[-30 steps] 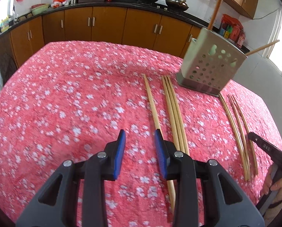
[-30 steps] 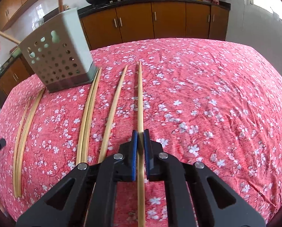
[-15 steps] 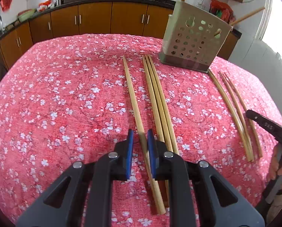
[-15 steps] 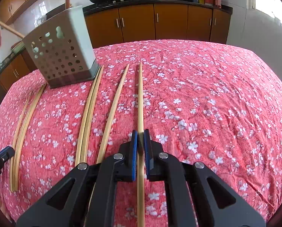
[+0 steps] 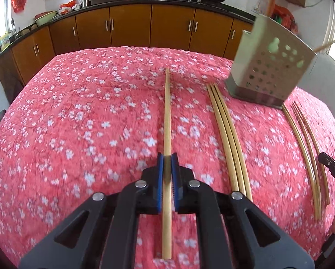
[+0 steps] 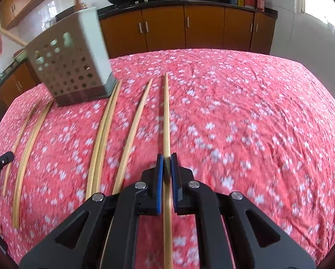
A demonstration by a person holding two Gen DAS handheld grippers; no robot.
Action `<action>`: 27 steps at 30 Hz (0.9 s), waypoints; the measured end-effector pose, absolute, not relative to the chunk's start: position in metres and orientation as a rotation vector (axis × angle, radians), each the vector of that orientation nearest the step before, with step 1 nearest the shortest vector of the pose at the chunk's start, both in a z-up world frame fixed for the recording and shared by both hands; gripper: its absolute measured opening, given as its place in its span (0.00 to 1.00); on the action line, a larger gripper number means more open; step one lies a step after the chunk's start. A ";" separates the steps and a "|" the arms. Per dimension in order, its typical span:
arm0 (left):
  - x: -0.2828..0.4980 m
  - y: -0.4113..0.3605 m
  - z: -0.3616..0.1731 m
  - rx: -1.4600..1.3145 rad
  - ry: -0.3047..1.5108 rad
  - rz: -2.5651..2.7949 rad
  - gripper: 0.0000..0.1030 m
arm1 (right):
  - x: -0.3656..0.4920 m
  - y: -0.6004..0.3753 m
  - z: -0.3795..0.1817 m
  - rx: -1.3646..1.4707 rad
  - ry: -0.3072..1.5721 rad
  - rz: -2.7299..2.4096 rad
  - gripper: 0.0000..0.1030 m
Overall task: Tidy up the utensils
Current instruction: 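Lower the right tool and grasp a chopstick while the left tool grasps another chopstick, then lift the right tool's chopstick over the holder while the left tool carries its chopstick there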
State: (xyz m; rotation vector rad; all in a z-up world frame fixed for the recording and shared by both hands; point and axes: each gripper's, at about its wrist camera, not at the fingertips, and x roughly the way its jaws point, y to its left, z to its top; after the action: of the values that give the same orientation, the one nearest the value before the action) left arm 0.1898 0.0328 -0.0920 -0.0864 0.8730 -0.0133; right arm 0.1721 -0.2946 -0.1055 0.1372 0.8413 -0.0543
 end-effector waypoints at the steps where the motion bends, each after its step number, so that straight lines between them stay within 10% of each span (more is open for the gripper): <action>1: 0.191 0.034 -0.092 -0.093 0.872 -0.017 0.09 | 0.177 -0.297 -0.106 0.143 0.840 -0.065 0.08; 27: 0.191 0.038 -0.090 -0.142 0.873 -0.030 0.09 | 0.183 -0.302 -0.106 0.180 0.838 -0.069 0.08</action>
State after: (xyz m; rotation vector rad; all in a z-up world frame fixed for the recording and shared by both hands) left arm 0.1910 0.0382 -0.0898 -0.1423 0.8729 -0.0304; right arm 0.1834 -0.3017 -0.1059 0.1803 0.8383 -0.0692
